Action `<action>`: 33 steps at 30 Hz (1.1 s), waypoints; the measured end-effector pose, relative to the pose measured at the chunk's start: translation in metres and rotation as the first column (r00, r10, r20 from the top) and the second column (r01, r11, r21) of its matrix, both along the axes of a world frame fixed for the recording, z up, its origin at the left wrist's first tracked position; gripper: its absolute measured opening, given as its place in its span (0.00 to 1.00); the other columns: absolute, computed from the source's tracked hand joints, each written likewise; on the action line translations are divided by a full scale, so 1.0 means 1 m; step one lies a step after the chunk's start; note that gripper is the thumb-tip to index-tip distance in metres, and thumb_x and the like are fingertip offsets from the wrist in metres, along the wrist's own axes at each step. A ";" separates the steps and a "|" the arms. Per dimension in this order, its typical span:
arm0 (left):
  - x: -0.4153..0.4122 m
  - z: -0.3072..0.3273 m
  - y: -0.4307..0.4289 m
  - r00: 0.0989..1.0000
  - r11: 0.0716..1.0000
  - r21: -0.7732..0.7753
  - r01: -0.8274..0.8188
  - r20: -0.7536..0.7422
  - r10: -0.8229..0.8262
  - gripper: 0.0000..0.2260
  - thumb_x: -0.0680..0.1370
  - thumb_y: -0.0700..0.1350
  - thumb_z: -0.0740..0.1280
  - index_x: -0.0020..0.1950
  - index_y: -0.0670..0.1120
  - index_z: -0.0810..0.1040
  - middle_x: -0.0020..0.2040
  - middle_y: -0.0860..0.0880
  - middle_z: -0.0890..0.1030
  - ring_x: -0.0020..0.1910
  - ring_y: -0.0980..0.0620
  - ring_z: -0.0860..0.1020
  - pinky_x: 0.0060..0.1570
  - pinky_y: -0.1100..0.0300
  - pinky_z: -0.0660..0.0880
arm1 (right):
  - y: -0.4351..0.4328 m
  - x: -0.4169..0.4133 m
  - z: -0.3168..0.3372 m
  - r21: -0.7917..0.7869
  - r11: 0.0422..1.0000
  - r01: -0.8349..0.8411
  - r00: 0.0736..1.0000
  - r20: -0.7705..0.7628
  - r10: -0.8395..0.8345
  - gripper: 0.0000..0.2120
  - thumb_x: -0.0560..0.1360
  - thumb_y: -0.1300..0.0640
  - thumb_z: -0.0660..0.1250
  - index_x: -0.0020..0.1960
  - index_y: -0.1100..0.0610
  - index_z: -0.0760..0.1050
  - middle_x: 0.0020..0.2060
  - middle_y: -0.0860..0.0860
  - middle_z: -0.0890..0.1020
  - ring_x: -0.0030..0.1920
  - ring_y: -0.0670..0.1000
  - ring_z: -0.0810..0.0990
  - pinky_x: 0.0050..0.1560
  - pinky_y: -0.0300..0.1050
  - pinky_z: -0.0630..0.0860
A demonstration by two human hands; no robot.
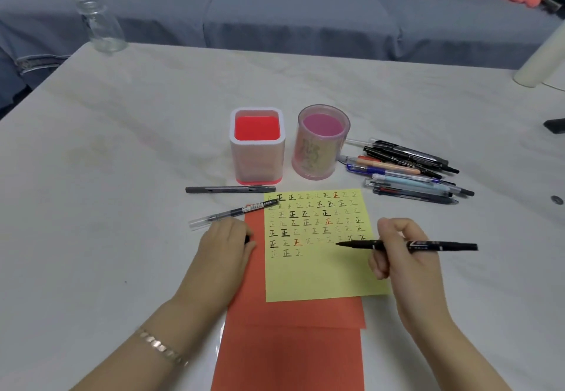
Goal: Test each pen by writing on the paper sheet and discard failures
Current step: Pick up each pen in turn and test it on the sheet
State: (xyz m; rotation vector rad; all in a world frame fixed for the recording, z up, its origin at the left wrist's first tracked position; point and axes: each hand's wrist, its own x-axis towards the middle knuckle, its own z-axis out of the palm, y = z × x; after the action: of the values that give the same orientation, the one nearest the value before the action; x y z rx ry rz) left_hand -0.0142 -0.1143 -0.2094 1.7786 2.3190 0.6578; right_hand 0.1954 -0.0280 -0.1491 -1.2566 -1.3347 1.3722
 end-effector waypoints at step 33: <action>0.037 -0.027 0.023 0.987 0.983 0.087 0.160 0.022 -0.162 0.28 0.68 0.63 0.61 0.63 0.50 0.76 0.68 0.51 0.72 0.70 0.53 0.66 0.68 0.52 0.56 | 0.005 -0.061 -0.067 0.167 0.974 0.153 0.955 0.227 -0.189 0.18 0.67 0.55 0.63 0.24 0.66 0.65 0.21 0.64 0.70 0.24 0.47 0.65 0.30 0.38 0.65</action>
State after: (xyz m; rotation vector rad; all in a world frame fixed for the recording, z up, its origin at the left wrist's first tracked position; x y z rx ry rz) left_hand 0.0225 -0.0912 -0.2368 1.9536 2.1298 0.7599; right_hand 0.1345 -0.0235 -0.2158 -1.4356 -1.4255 1.0045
